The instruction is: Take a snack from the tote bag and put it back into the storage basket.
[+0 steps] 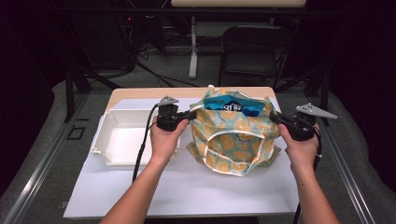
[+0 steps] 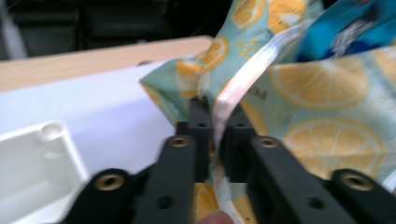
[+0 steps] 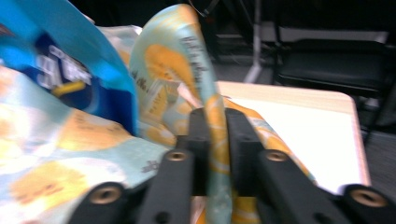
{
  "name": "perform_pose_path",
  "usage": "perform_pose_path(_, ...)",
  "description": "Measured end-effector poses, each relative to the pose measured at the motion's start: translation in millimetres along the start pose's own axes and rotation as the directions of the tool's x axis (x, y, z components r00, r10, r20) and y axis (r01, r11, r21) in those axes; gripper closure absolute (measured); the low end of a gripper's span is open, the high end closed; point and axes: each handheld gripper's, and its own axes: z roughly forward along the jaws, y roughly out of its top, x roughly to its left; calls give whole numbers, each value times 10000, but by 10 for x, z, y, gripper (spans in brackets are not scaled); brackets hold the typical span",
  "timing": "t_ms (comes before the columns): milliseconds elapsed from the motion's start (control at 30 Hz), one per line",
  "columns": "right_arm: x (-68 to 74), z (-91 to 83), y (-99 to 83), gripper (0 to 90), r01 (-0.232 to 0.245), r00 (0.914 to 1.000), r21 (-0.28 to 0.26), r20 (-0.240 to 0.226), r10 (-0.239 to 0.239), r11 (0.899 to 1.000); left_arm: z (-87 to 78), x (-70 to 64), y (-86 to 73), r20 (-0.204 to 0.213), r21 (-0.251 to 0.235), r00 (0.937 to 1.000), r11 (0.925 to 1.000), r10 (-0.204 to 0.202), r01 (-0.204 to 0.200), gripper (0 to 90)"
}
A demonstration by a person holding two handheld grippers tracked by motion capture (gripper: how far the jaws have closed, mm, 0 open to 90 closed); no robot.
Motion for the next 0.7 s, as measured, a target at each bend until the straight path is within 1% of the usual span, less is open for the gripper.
perform_pose_path(33, -5, 33, -11, 867, -1, 9999, 150, 128, -1, 9999, 32, 17, -14, -5, 312, 9999, 9995, -107, 107, 876)
perform_pose_path(67, -5, 33, -11, 867, -1, 9999, 150, 128, -1, 9999, 32, 17, -14, -5, 312, 9999, 9995, -107, 107, 885)
perform_pose_path(100, -47, 134, -66, 889, -151, 9998, 690, 157, 140, 9975, 111, 51, -64, -286, 1061, 9995, 9943, -110, 140, 890)
perform_pose_path(133, -72, 186, -111, 889, -205, 9996, 1041, 222, 183, 9944, 156, 61, -100, -384, 1305, 9992, 9913, -112, 161, 891)
perform_pose_path(167, -72, 186, -111, 889, -205, 9996, 1041, 222, 183, 9944, 156, 61, -100, -384, 1305, 9992, 9913, -112, 161, 892)
perform_pose_path(200, -90, 241, -170, 889, -373, 9992, 1306, 208, 349, 9907, 189, 68, -136, -448, 1636, 9990, 9864, -73, 146, 892)
perform_pose_path(233, -121, 316, -300, 894, -434, 9988, 1892, 301, 384, 9810, 222, 66, -175, -544, 1892, 9985, 9819, -24, 127, 892)
perform_pose_path(267, -121, 316, -300, 894, -434, 9988, 1892, 301, 384, 9810, 250, 59, -213, -577, 2149, 9982, 9766, 156, -29, 892)
perform_pose_path(333, -147, 365, -446, 899, -516, 9983, 2266, 366, 444, 9726, 292, 9, -289, -737, 2463, 9965, 9690, 401, -208, 892)
perform_pose_path(400, -155, 409, -592, 900, -486, 9983, 2512, 441, 388, 9667, 321, -51, -344, -818, 2638, 9939, 9633, 736, -496, 891)
perform_pose_path(433, -157, 427, -695, 899, -476, 9981, 2656, 502, 355, 9629, 344, -95, -377, -855, 2662, 9933, 9625, 781, -528, 881)
perform_pose_path(467, -160, 424, -721, 892, -475, 9983, 2618, 447, 371, 9639, 340, -103, -380, -995, 2595, 9918, 9644, 803, -520, 851)
perform_pose_path(500, -160, 424, -721, 892, -475, 9983, 2618, 447, 371, 9639, 340, -103, -380, -995, 2595, 9918, 9644, 803, -520, 782)
perform_pose_path(533, -152, 381, -723, 822, -542, 9976, 2251, 541, 431, 9728, 316, -98, -374, -1157, 2424, 9902, 9690, 777, -477, 697)
perform_pose_path(567, -150, 341, -706, 734, -574, 9974, 1992, 550, 473, 9783, 274, -85, -367, -1211, 2141, 9906, 9761, 638, -367, 631)
perform_pose_path(600, -142, 287, -683, 645, -658, 9963, 1597, 644, 561, 9850, 161, -53, -362, -1017, 1395, 9943, 9901, 323, -179, 595)
perform_pose_path(633, -135, 210, -655, 591, -707, 9952, 1136, 758, 623, 9910, 92, -44, -359, -877, 1197, 9958, 9927, 250, -144, 566)
perform_pose_path(667, -128, 116, -627, 564, -715, 9955, 665, 670, 671, 9952, 92, -44, -359, -877, 1197, 9958, 9927, 250, -144, 543)
perform_pose_path(700, -128, 116, -627, 564, -715, 9955, 665, 670, 671, 9952, 35, -44, -367, -768, 899, 9969, 9959, 179, -109, 543)
